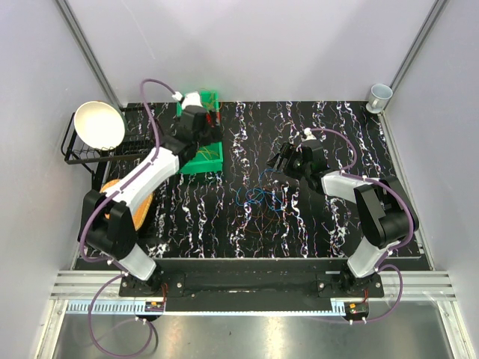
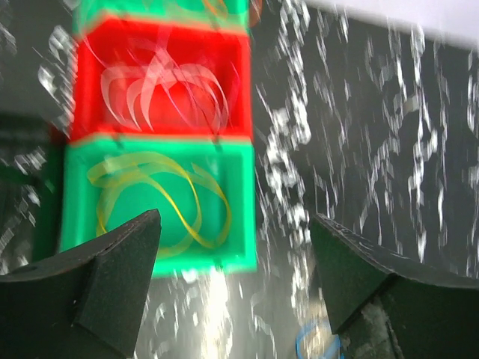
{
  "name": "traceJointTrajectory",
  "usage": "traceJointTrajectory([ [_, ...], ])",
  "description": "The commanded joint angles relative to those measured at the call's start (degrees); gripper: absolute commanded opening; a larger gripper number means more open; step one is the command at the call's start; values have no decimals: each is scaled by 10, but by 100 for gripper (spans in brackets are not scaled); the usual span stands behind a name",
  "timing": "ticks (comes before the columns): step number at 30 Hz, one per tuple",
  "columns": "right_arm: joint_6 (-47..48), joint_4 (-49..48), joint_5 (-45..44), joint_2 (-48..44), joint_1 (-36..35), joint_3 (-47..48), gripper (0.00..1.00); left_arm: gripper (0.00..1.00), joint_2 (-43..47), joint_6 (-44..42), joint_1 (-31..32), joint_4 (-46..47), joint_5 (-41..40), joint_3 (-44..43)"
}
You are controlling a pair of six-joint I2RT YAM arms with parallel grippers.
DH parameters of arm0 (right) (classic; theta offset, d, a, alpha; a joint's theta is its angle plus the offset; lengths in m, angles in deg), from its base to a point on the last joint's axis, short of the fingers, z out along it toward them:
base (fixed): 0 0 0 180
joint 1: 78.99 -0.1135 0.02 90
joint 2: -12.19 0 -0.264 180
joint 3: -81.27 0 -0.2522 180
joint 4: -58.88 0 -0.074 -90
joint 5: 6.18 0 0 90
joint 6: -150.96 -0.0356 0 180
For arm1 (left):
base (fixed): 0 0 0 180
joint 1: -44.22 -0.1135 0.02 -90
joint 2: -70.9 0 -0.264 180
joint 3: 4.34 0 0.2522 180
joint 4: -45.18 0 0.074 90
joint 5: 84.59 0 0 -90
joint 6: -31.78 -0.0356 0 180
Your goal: Untangle the cables
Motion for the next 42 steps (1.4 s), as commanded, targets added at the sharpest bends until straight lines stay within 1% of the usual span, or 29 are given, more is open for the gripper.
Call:
traceJointTrajectory([
  [1,2,-13,10,-16,0,19,82,83,40,-6,48,-4,-12,39],
  [7,1,-12,13,-11,-1,21,82,77,56,17,101,-2,-7,103],
  [13,-1,-12,17,-2,-1,23,82,74,55,43,147,4,-6,147],
  [17,-3,-13,23,7,-1,28,82,69,47,56,158,19,4,174],
  [18,-4,-13,24,10,-1,28,82,66,44,58,158,23,15,184],
  [21,-6,-14,25,11,-1,28,82,62,30,63,164,40,28,194],
  [27,-6,-13,27,22,-1,32,81,58,13,72,181,48,30,197],
  [32,-6,-12,27,24,-1,33,81,57,7,80,194,51,26,199],
  [38,-8,-11,31,24,-1,33,81,57,7,76,216,37,2,192],
  [39,-8,-11,32,25,0,34,81,57,5,76,229,27,-28,179],
  [41,-9,-11,32,25,-1,34,81,58,4,76,244,-11,-61,165],
  [42,-9,-11,32,24,0,34,81,60,4,76,261,-36,-94,149],
])
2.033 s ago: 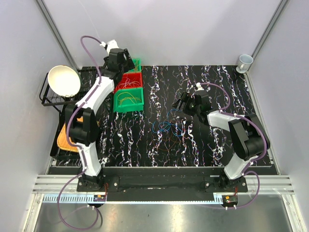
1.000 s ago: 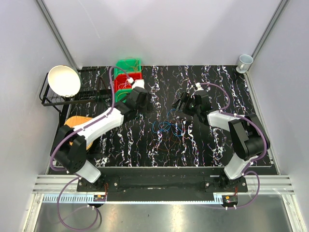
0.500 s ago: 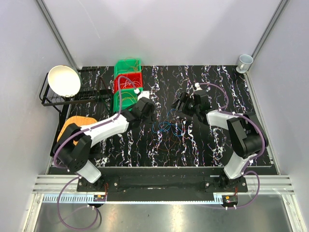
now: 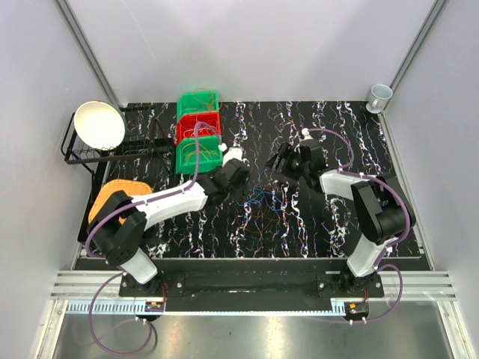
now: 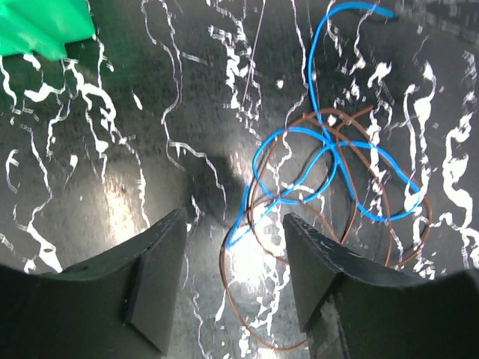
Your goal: Untangle the cables
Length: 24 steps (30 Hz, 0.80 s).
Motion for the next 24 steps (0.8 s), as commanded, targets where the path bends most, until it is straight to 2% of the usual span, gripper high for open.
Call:
traceJointTrajectory([
  [1,-2,-11,6,3,-1,23,81,62,-2,-1,47,-57,-102,-52],
  [6,-2,-9,4,0,0,22,81,80,-1,-1,101,-104,-152,-94],
  [9,-2,-4,-1,-3,-1,22,81,83,-11,11,113,-104,-140,-102],
  [18,-2,12,-18,-8,-1,23,81,78,-100,31,126,-58,-63,-133],
  [24,0,17,-21,-11,-1,25,81,72,-149,34,126,-44,-43,-146],
])
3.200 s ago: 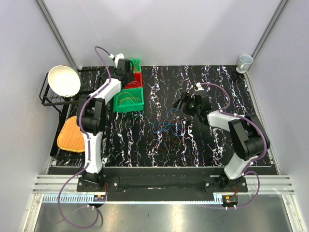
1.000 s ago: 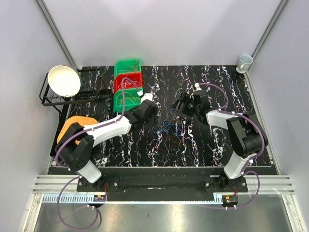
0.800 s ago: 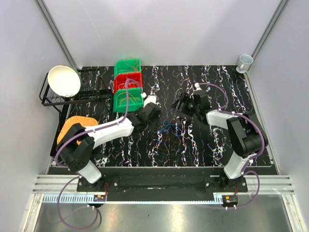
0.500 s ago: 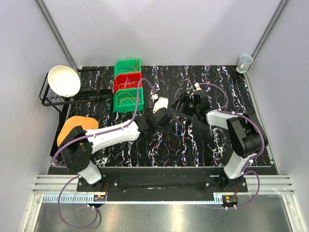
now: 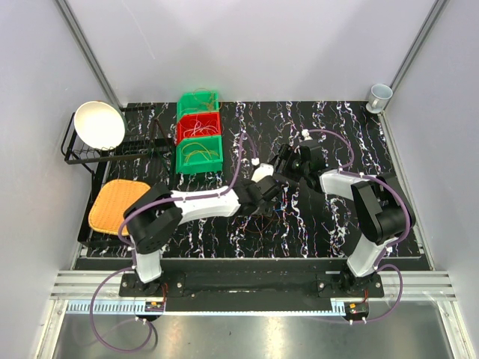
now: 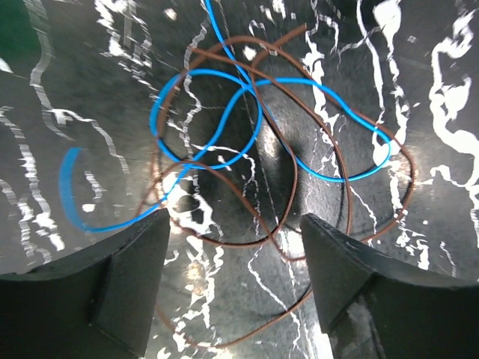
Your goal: Untangle the cables
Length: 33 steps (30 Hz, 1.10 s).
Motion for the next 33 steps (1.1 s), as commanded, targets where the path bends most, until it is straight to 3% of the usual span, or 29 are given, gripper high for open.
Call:
traceJointTrajectory([
  [1,1,-1,-15,-10,0,23,81,71,-21,10,2,34,22,-36],
  [5,1,0,-15,-11,-1,23,81,63,-43,10,2,39,32,-46],
  [15,2,3,-13,-7,-1,28,81,26,-69,9,2,45,31,-48],
  [16,2,3,-14,-7,0,28,81,16,-70,9,2,46,31,-48],
  [19,3,3,-14,-5,-1,28,81,0,-65,3,2,41,26,-51],
  [27,2,3,-12,-2,-1,29,81,0,1,-71,-4,-45,-18,-150],
  [33,2,3,-14,-3,-1,29,81,0,71,-174,-10,-122,-65,-310],
])
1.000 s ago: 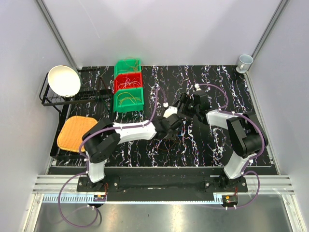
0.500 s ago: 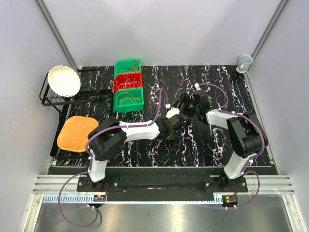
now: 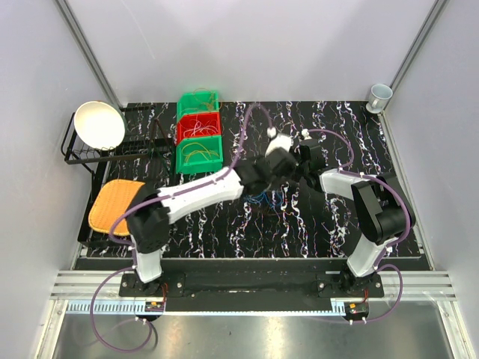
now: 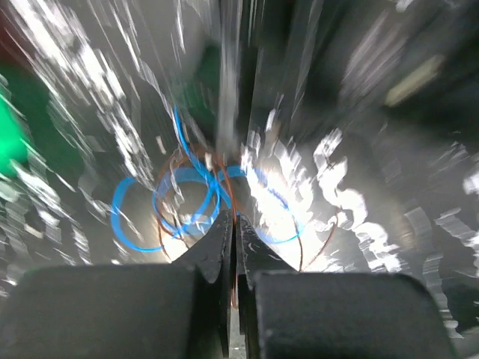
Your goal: Untangle the cables
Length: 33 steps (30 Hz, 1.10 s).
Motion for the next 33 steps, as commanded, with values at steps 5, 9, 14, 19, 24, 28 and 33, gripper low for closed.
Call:
traceJointTrajectory([
  [5,2,-11,-15,-3,-1,23,81,1,142,-142,-5,-50,-43,-218],
  [9,1,-10,-15,-5,-1,23,81,2,180,-135,-5,-41,-31,-165],
  [14,1,-10,-12,-1,-1,25,81,2,209,-102,-6,-8,-38,-48],
  [19,1,-10,-10,3,-1,26,81,0,208,-68,-8,-5,-40,39],
  [24,-1,-10,-8,5,-1,27,81,0,203,-49,-15,6,-27,77],
  [28,1,-10,-8,4,-1,27,81,0,200,-49,-21,7,-19,77],
  [33,14,4,-25,-9,-1,27,82,0,216,-71,-22,-4,-21,62],
])
